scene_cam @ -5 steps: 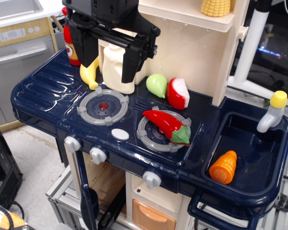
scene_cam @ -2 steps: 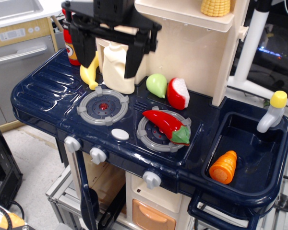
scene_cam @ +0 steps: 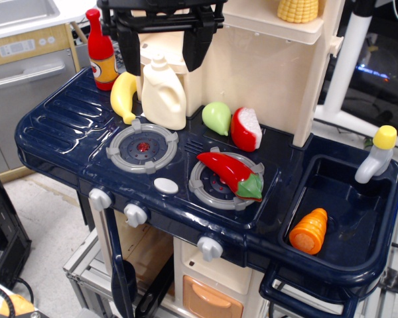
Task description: Put detergent in sink
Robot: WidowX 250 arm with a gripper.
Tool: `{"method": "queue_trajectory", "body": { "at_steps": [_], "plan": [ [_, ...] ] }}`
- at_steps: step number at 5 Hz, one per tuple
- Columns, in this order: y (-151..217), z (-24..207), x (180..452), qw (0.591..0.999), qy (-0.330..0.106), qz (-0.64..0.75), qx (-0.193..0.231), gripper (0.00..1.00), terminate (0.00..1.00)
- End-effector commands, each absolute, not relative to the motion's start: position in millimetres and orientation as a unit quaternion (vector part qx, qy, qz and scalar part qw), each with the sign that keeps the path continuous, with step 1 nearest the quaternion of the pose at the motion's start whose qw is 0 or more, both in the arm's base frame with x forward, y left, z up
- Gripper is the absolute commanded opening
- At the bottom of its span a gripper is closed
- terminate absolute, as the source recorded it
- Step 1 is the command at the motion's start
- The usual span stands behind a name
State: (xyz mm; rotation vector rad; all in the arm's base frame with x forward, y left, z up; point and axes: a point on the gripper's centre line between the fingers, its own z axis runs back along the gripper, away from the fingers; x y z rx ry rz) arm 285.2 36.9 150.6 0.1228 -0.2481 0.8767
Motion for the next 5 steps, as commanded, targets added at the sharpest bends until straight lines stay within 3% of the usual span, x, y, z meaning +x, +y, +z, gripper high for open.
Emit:
{"method": "queue_trajectory", "body": {
  "at_steps": [1,3,5],
  "plan": [
    [75.0,143.3,296.0,0.826,-0.22,0.515,0.071,1.0,0.0],
    [100.7,129.6,315.4,0.812,-0.275,0.512,0.056,1.0,0.0],
    [99.1,126.4,328.3,0.816,-0.3,0.493,0.038,1.0,0.0]
  ]
}}
